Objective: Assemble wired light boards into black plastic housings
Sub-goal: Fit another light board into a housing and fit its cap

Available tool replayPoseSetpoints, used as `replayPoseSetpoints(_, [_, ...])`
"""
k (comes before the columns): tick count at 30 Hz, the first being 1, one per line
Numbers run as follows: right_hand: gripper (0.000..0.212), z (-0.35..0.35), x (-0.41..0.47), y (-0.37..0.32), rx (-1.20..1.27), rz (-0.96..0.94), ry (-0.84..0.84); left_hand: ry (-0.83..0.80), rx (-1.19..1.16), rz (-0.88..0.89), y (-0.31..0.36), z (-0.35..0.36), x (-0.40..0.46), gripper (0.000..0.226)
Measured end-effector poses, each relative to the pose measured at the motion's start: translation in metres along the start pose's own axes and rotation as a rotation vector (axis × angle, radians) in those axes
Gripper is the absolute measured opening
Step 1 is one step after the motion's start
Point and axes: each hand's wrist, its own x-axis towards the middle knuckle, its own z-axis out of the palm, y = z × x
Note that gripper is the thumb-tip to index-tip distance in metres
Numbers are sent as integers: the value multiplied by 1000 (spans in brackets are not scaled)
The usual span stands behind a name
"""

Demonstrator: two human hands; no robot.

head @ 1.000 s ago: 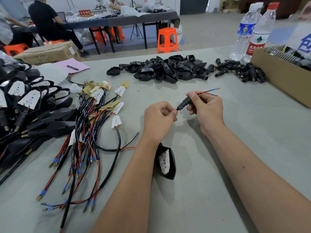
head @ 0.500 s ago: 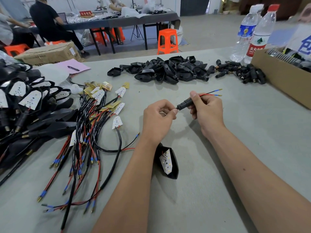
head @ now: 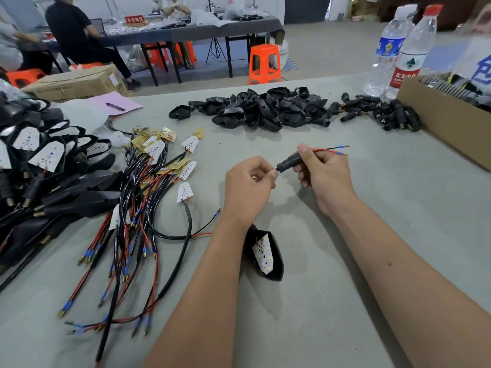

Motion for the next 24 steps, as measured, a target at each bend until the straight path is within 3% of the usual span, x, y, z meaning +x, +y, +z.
replayPoseSetpoints(7, [49,1,1,2,-160,-19,70,89,289,321,-2,-1,4,11])
replayPoseSetpoints(11, [32,0,1,0,28,14,32,-5,-1,109,0,0,1,12])
replayPoseSetpoints(16, [34,1,-2,0,3,-16,73,-112,-221,-174,1,-1,2,8])
replayPoseSetpoints(24, [18,0,-1,-3,100,-55,245,-92,-283,-201,-1,1,3,9])
